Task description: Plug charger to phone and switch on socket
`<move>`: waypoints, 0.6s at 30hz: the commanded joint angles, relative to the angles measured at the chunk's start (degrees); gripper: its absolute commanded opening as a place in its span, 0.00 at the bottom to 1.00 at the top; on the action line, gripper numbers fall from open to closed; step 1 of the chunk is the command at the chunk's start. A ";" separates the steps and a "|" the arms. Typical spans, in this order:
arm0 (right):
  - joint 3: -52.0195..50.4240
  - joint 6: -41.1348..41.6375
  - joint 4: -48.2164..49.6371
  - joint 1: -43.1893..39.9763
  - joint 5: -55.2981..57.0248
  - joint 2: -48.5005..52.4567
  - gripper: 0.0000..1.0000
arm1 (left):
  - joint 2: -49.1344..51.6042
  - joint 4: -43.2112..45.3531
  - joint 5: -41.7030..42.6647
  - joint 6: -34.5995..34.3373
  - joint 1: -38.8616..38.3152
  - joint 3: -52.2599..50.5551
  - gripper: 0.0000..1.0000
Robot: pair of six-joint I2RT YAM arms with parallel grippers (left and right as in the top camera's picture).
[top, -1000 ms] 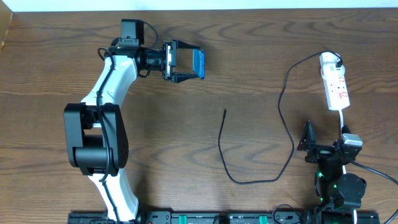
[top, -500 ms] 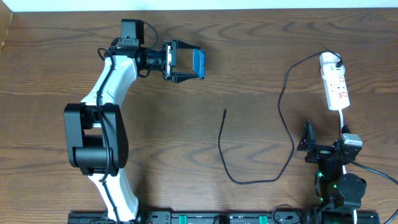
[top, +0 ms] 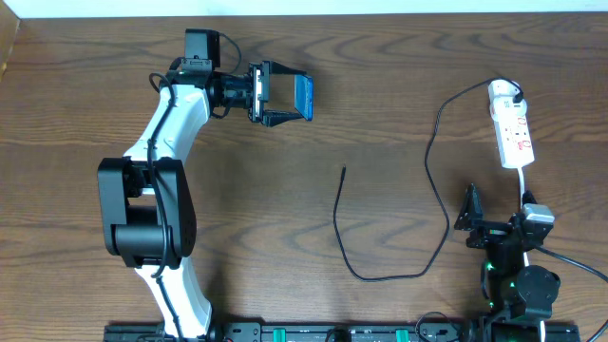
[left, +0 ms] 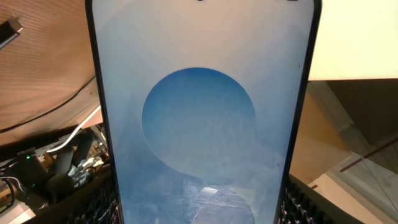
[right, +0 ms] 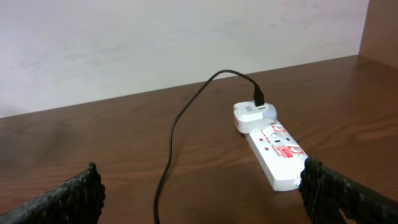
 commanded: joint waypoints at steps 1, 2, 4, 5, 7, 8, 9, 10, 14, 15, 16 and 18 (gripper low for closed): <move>-0.07 0.87 1.29 0.15 0.17 -0.33 0.99 | -2.71 0.35 2.32 -0.11 0.13 0.98 0.07; -0.07 0.90 2.29 0.15 0.20 -0.33 0.99 | -2.71 0.35 2.08 -0.11 0.13 0.98 0.07; -0.07 0.90 4.70 0.15 0.28 -0.33 0.99 | -2.71 0.35 1.64 -0.09 0.13 0.98 0.07; -0.04 0.87 6.32 0.15 0.26 -0.33 0.99 | -2.71 0.35 1.51 -0.09 0.13 0.98 0.07; 0.39 0.85 8.00 0.15 0.26 -0.33 0.99 | -2.71 0.35 1.51 -0.07 0.13 0.98 0.08; 0.85 0.83 8.09 0.15 0.46 -0.24 0.99 | -2.71 0.35 1.51 -0.07 0.13 0.98 0.07; 1.44 0.85 8.09 0.15 1.22 0.07 0.99 | -2.71 0.35 1.51 -0.09 0.13 0.98 0.07; 2.12 0.70 8.09 0.15 1.51 0.63 0.99 | -2.71 0.35 1.51 -0.07 0.13 0.98 0.07; 6.47 -2.51 8.11 0.15 1.77 6.62 0.99 | -2.71 1.22 0.72 -0.04 0.13 0.98 0.08; 8.00 -2.95 7.87 0.15 1.68 9.18 0.99 | -2.71 1.84 0.63 -0.04 0.13 0.98 0.07; 9.31 -2.84 7.82 0.15 1.18 11.54 0.99 | -2.71 2.58 0.63 -0.07 0.13 0.98 0.08; 12.70 -2.80 7.87 0.15 -0.87 17.70 0.99 | -2.71 3.67 0.63 -0.15 0.13 0.98 0.07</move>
